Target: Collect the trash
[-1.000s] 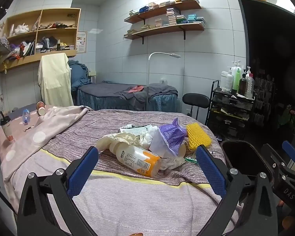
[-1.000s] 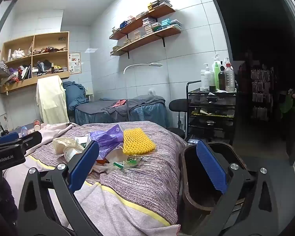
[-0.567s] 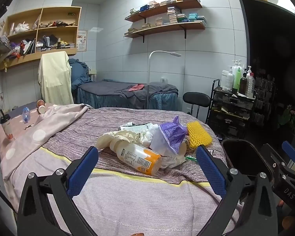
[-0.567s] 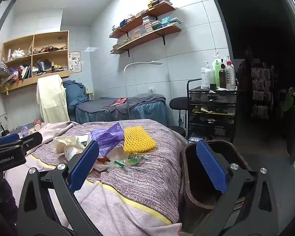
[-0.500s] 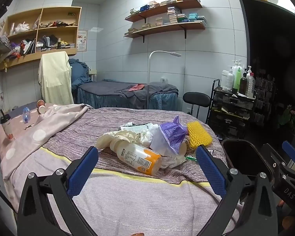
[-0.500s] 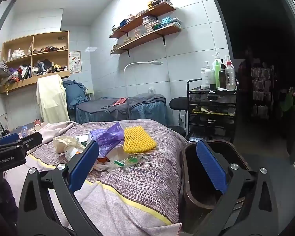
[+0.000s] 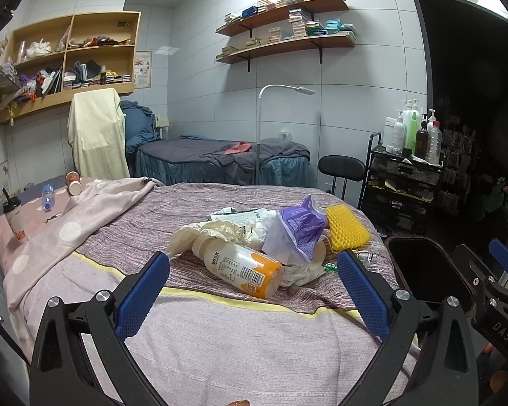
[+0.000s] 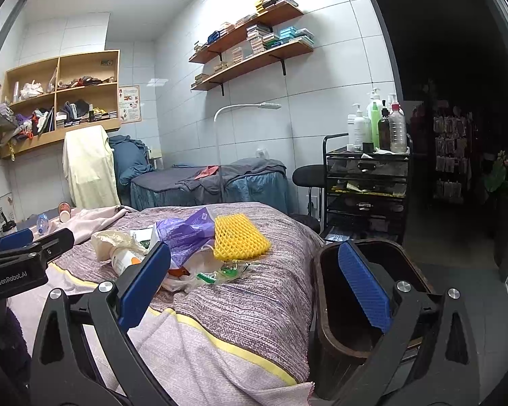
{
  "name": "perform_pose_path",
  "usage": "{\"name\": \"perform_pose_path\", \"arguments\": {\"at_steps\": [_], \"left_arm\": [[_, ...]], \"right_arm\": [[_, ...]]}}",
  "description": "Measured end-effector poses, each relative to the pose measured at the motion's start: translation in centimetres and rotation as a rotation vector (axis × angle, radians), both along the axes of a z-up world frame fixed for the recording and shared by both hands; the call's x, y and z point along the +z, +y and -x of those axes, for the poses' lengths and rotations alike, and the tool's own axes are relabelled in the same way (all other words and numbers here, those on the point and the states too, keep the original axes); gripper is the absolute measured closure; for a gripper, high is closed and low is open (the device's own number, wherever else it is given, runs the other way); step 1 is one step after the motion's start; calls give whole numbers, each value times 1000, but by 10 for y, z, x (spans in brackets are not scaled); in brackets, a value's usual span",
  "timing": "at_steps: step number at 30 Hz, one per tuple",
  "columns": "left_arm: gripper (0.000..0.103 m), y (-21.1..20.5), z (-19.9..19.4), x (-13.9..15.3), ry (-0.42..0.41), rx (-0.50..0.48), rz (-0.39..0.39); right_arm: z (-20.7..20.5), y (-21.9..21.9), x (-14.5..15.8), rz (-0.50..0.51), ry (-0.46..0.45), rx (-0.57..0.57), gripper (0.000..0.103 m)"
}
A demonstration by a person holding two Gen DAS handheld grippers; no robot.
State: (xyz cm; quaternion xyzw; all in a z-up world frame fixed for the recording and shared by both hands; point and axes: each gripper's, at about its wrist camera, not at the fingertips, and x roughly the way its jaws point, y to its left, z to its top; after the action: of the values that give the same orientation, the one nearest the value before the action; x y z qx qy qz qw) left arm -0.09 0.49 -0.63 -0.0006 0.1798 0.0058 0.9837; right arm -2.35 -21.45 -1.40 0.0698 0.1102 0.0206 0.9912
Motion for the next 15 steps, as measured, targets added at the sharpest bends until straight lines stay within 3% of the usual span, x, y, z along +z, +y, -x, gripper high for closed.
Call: {"name": "perform_pose_path", "arguments": {"at_steps": [15], "left_arm": [[6, -3, -2, 0, 10, -3, 2]], "right_arm": [[0, 2, -1, 3, 8, 2, 5]]}}
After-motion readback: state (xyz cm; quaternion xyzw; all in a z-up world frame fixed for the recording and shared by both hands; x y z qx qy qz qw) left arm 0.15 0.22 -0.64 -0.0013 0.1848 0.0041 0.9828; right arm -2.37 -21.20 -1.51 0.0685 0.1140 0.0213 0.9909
